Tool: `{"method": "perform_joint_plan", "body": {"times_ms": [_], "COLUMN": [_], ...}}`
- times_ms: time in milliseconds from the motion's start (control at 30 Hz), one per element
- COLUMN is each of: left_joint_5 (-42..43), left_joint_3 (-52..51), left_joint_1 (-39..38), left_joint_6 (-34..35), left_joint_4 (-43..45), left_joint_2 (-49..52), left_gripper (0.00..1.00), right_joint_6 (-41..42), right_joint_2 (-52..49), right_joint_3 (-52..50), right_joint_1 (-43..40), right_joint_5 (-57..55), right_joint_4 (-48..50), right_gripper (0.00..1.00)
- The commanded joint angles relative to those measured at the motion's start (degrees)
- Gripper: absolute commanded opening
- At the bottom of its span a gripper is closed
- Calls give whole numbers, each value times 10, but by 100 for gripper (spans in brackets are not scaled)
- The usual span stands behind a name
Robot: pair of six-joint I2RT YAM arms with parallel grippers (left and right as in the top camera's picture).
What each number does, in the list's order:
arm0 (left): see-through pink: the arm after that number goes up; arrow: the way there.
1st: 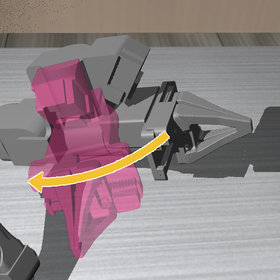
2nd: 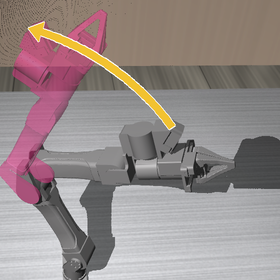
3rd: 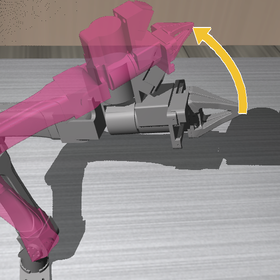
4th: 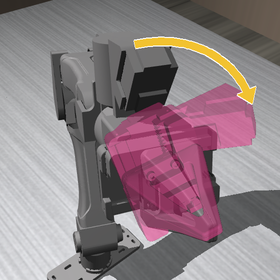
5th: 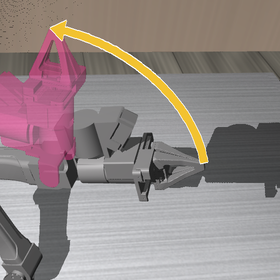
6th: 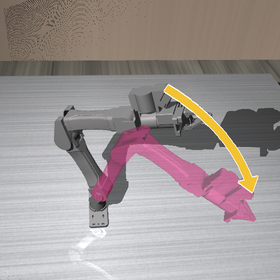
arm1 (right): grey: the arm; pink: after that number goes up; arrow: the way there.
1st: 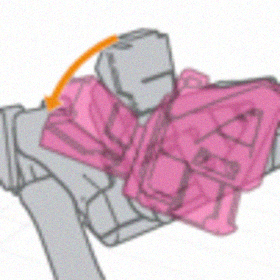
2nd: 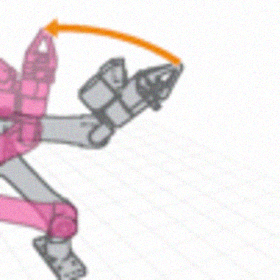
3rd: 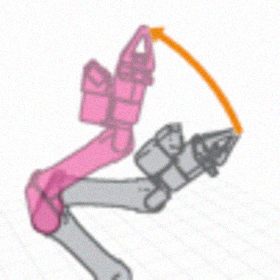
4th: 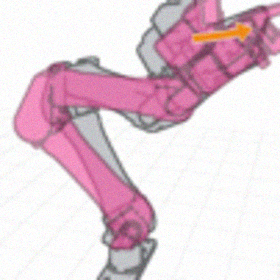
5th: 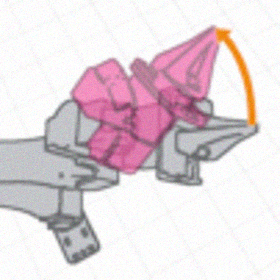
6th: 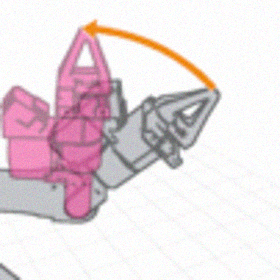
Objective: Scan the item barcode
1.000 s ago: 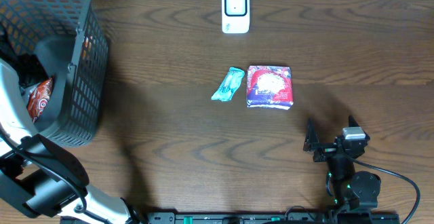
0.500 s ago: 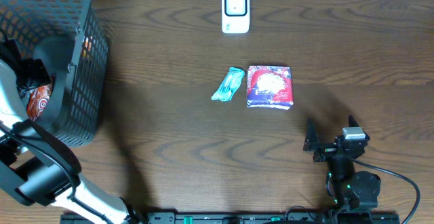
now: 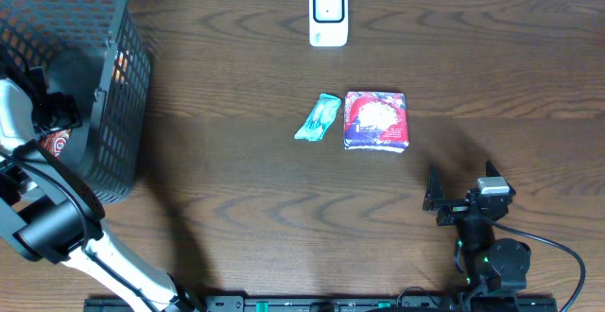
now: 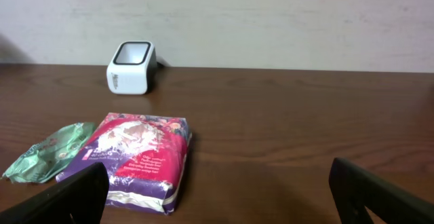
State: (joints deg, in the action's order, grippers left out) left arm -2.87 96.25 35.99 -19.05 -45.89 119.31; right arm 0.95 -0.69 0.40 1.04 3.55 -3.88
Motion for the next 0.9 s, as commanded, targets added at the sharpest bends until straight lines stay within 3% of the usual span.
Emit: {"method": "perform_joint_plan", "body": {"times_ms": [0, 633, 700, 767, 833, 867], "left_joint_5": [3, 6, 8, 8, 7, 8], "left_joint_3": [-2, -84, -100, -112, -114, -113], "left_joint_1": [3, 17, 17, 17, 17, 17], "left_joint_6": [-33, -47, -47, -47, -42, -33], "left_joint_4": [8, 71, 77, 79, 78, 78], "left_joint_2": [6, 7, 7, 7, 6, 4], "left_gripper": [84, 83, 70, 46, 12, 8], "right_joint_6": [-6, -6, -6, -6, -6, -6], "right_joint_2": [3, 3, 3, 3, 3, 3], "right_joint_3": [-1, -1, -1, -1, -1, -1], "right_joint_1": [5, 5, 5, 5, 5, 5], "right_joint_5": [-2, -2, -2, -2, -2, -2], "right_joint_4": [-2, -2, -2, -2, -2, -2], "right_gripper": [99, 99, 99, 99, 99, 99]}}
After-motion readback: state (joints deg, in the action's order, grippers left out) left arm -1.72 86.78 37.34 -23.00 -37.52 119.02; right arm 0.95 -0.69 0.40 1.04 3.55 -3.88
